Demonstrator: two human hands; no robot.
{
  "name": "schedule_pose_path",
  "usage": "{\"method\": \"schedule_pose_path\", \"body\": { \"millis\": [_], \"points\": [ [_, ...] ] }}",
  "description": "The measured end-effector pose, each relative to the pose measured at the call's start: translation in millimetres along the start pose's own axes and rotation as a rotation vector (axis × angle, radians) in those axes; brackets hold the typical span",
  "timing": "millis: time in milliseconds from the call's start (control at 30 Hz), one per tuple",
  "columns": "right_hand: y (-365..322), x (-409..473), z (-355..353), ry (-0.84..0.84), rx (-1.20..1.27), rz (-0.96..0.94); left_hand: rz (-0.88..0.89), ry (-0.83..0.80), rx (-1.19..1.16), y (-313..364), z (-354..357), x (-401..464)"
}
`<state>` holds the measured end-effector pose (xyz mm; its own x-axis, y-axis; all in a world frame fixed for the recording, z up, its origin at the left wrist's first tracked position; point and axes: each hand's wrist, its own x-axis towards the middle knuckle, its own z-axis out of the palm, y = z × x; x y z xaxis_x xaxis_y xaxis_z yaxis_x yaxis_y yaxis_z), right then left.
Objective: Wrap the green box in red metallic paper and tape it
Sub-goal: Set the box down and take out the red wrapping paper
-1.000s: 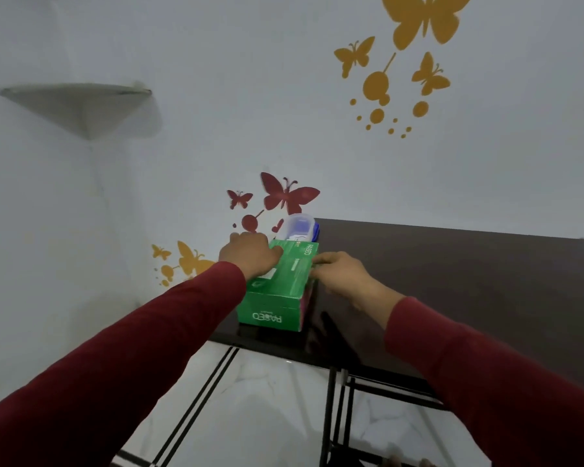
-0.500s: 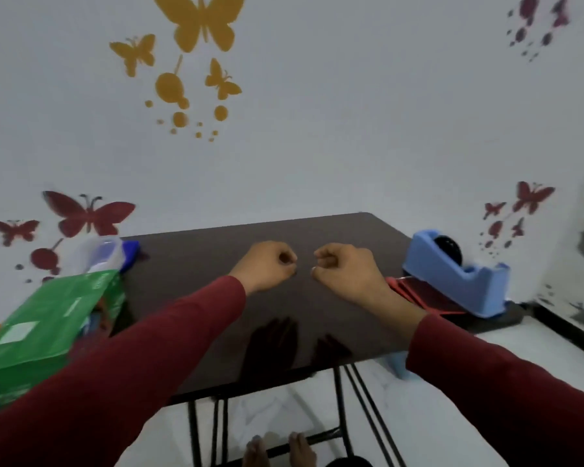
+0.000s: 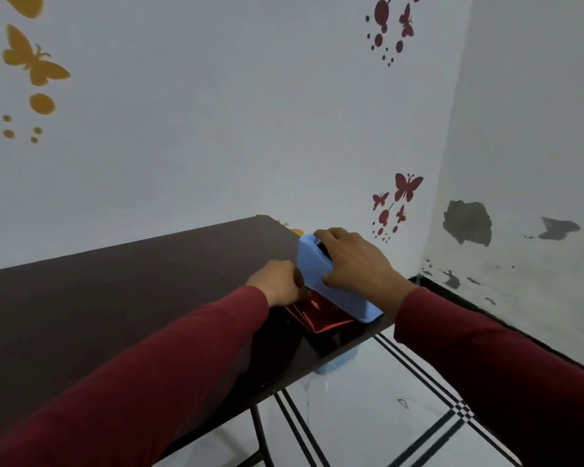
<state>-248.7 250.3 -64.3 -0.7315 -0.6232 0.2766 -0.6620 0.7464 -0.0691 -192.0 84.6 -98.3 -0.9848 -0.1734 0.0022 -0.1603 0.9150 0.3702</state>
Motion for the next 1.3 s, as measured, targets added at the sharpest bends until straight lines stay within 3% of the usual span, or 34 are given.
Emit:
{"method": "schedule_pose_path", "body": {
  "millis": [233, 467, 733, 967, 1067, 1300],
  "points": [
    [11, 26, -1, -0.14, 0.134, 0.071, 0.03, 0.005, -0.027, -8, -4, 4],
    [-17, 27, -12, 0.008, 0.32, 0.114, 0.013, 0.117, 0.019, -32, -28, -12],
    [-110, 41, -21, 0.038, 0.398, -0.024, -0.208, 0.58, 0.02, -138, -126, -88],
    [-174, 48, 4, -0.048, 0.389, -0.094, -0.132, 0.986, 0.319, -194, -192, -167],
    [-188, 49, 15, -0.111, 0.352, -0.082, -0.024, 0.986, 0.391, -205, -211, -189],
    [-201, 54, 25, -0.189, 0.271, -0.006, 0.055, 0.745, 0.598, -213, -227, -199]
  ]
}}
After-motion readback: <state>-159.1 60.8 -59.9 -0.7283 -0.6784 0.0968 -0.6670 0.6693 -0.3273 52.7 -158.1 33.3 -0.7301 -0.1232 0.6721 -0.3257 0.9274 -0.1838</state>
